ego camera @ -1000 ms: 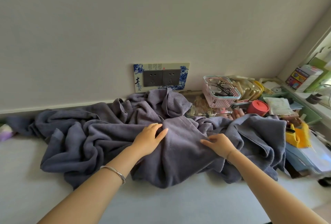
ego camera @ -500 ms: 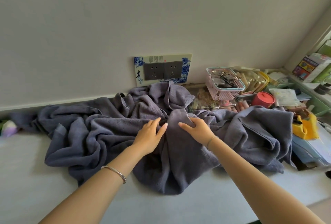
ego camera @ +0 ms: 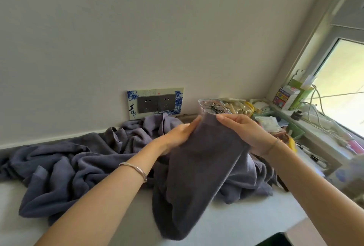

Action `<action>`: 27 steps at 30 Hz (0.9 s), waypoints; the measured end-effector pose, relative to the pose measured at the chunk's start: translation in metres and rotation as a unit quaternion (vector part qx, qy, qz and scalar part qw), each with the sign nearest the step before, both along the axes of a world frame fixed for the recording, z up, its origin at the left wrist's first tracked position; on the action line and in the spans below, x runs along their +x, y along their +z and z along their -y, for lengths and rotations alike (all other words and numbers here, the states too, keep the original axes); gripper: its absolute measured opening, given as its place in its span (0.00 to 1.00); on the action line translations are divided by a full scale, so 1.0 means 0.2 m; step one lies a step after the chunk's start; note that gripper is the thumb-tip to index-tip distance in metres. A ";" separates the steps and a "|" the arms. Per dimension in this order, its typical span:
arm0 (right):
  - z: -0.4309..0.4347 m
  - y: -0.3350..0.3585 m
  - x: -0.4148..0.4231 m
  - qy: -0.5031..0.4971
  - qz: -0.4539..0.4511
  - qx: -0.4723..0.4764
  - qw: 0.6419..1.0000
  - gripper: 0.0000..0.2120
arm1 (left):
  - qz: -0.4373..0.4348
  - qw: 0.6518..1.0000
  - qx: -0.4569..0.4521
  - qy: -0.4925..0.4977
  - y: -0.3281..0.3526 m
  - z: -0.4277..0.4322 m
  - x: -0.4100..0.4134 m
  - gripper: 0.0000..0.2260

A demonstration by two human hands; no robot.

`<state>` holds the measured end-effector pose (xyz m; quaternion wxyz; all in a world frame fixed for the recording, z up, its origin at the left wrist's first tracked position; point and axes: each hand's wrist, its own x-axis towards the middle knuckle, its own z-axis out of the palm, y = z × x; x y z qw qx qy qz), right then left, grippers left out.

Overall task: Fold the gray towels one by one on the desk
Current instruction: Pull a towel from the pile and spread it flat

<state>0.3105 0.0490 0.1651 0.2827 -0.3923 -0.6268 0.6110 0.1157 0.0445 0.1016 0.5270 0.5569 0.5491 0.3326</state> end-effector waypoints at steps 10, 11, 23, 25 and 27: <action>0.12 0.34 0.43 -0.127 -0.090 0.023 0.988 0.14 | 0.013 0.981 0.193 -0.003 0.64 -0.16 0.19 0.16; 0.12 0.35 0.46 -0.142 -0.103 0.026 0.984 0.14 | 0.005 0.979 0.202 -0.004 0.69 -0.19 0.24 0.17; -0.39 -0.52 0.92 -0.388 0.088 0.103 0.912 0.07 | -0.100 0.967 0.200 0.122 -0.13 -0.71 0.65 0.10; -0.46 -0.65 1.01 -0.395 0.135 0.107 0.902 0.10 | -0.123 0.969 0.177 0.117 -0.30 -0.68 0.60 0.09; -0.50 -0.75 1.09 -0.396 0.181 0.090 0.896 0.10 | -0.163 0.967 0.163 0.109 -0.45 -0.63 0.54 0.10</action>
